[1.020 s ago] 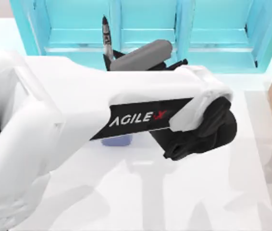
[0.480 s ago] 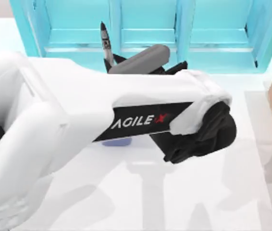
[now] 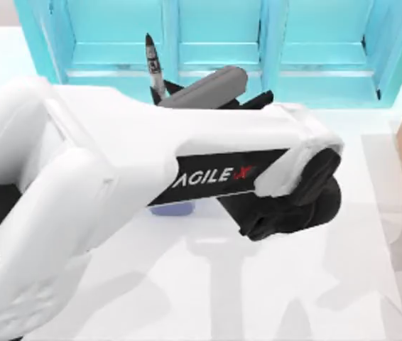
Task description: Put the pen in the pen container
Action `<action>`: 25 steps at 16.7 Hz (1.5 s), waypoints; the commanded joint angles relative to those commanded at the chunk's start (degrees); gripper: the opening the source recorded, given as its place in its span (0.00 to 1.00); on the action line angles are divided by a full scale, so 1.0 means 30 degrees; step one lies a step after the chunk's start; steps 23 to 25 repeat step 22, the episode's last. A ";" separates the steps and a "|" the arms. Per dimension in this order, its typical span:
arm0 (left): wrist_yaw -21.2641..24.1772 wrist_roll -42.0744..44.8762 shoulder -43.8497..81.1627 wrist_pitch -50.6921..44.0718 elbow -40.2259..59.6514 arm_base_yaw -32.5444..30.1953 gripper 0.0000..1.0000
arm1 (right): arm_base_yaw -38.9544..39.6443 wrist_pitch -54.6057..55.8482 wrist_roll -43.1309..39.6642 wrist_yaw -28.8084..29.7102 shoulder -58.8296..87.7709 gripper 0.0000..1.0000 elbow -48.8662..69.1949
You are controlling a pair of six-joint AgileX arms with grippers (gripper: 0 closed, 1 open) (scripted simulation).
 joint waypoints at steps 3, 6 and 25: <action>0.0000 0.0000 0.0000 0.0000 0.0000 0.0000 0.00 | 0.0000 0.0000 0.0000 0.0000 0.0000 1.00 0.0000; 0.0000 0.0000 0.0000 0.0000 0.0000 0.0000 0.23 | 0.0000 0.0000 0.0000 0.0000 0.0000 1.00 0.0000; 0.0000 0.0000 0.0000 0.0000 0.0000 0.0000 1.00 | 0.0000 0.0000 0.0000 0.0000 0.0000 1.00 0.0000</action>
